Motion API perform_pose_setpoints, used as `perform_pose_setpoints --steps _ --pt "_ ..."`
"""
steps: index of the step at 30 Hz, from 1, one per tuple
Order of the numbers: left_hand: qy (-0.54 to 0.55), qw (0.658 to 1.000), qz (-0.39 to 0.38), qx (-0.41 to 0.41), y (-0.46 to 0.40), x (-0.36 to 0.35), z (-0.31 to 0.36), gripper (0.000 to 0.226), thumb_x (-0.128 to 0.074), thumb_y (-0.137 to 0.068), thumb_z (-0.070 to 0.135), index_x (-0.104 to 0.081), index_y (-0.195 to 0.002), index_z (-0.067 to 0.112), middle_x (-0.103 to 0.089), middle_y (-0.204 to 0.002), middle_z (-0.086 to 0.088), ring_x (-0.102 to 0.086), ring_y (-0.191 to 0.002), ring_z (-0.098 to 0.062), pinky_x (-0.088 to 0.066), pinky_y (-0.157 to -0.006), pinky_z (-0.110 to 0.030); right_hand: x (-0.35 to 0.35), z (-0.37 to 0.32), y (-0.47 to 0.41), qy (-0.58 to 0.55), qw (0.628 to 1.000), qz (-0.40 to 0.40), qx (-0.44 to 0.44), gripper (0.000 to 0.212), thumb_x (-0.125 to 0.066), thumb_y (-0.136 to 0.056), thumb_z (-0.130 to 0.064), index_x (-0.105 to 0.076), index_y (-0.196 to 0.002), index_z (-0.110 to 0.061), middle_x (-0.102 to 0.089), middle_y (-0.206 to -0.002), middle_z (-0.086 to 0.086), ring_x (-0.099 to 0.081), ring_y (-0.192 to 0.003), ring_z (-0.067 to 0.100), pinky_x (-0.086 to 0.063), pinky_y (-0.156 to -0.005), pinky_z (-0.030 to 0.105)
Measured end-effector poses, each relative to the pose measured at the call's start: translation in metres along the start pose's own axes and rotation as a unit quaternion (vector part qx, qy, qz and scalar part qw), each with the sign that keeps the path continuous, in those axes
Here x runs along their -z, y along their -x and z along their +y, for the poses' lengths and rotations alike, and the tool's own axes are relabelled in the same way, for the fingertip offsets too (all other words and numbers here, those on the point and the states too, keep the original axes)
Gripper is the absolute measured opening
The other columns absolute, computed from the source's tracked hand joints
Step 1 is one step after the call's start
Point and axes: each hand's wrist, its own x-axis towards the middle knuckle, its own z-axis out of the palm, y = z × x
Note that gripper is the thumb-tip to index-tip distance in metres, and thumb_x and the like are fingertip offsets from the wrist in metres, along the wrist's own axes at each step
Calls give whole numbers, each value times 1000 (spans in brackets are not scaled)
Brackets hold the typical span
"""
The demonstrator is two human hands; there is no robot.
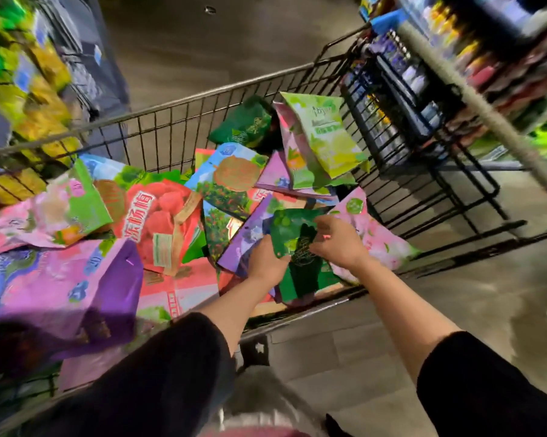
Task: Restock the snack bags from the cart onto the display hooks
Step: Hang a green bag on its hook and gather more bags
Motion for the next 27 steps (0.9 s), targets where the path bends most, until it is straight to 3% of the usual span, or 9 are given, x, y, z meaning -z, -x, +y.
perform_pose_setpoints --steps 5,9,11,14,16,19,22,24,27 --pt "59 996 61 -19 -9 27 9 46 -64 -88 0 -54 -132 7 -61 -127 -11 -56 -118 -28 -44 -103 -39 19 -15 -26 36 991 1 126 73 -72 -78 -4 -40 -143 -9 -48 -143 12 -47 -130 26 -32 -99 22" --pt "117 988 75 -62 -4 77 26 44 -56 -87 -14 -49 -130 -5 -52 -132 -11 -55 -119 -17 -40 -107 -31 14 -40 -55 11 980 -71 185 81 -73 -84 -18 -28 -150 -11 -34 -153 8 -34 -140 23 -27 -111 28" --pt "125 985 83 -84 4 97 29 43 -58 -86 -13 -52 -121 10 -57 -115 1 -62 -88 7 -50 -84 -14 7 -54 -68 -14 978 -69 198 59 -72 -85 -19 -46 -136 -6 -51 -137 14 -48 -127 26 -38 -103 32" --pt "156 973 152 -73 12 119 20 28 -69 -82 -2 -65 -106 11 -65 -95 -2 -62 -78 -2 -50 -71 -14 -4 -72 -81 -80 977 -17 199 14 -68 -88 -18 -57 -91 -9 -56 -88 9 -51 -85 21 -34 -68 30" --pt "214 952 212 -55 17 131 11 19 -71 -81 -1 -68 -98 7 -67 -86 -6 -63 -71 -4 -52 -71 -20 -8 -80 -89 -112 973 18 199 18 -66 -88 -15 -51 -80 -11 -50 -80 10 -45 -78 20 -33 -68 36" --pt "323 921 217 -24 24 135 5 19 -69 -83 1 -68 -98 13 -72 -98 -8 -69 -85 -17 -54 -82 -35 -12 -92 -89 -231 955 38 183 35 -63 -89 -8 -38 -67 -20 -44 -72 5 -38 -71 17 -32 -65 34" --pt "315 922 222 -37 26 123 4 24 -67 -86 3 -66 -109 10 -71 -103 -1 -68 -90 -8 -53 -84 -23 -25 -103 -80 -359 923 7 139 34 -57 -92 -1 -43 -69 -21 -47 -68 -5 -45 -61 2 -37 -59 17" --pt "298 922 245 -37 25 117 -1 23 -68 -87 9 -66 -108 16 -70 -108 0 -67 -94 -6 -51 -89 -22 -35 -104 -79 -356 926 -10 127 34 -56 -93 -1 -44 -69 -21 -49 -69 -6 -46 -64 3 -39 -62 18" --pt "240 924 298 -17 22 116 -15 18 -71 -84 13 -68 -98 23 -69 -106 -2 -66 -97 -17 -51 -93 -36 -33 -90 -88 -250 959 38 128 26 -58 -91 -9 -49 -68 -17 -53 -70 3 -48 -71 18 -39 -70 36"
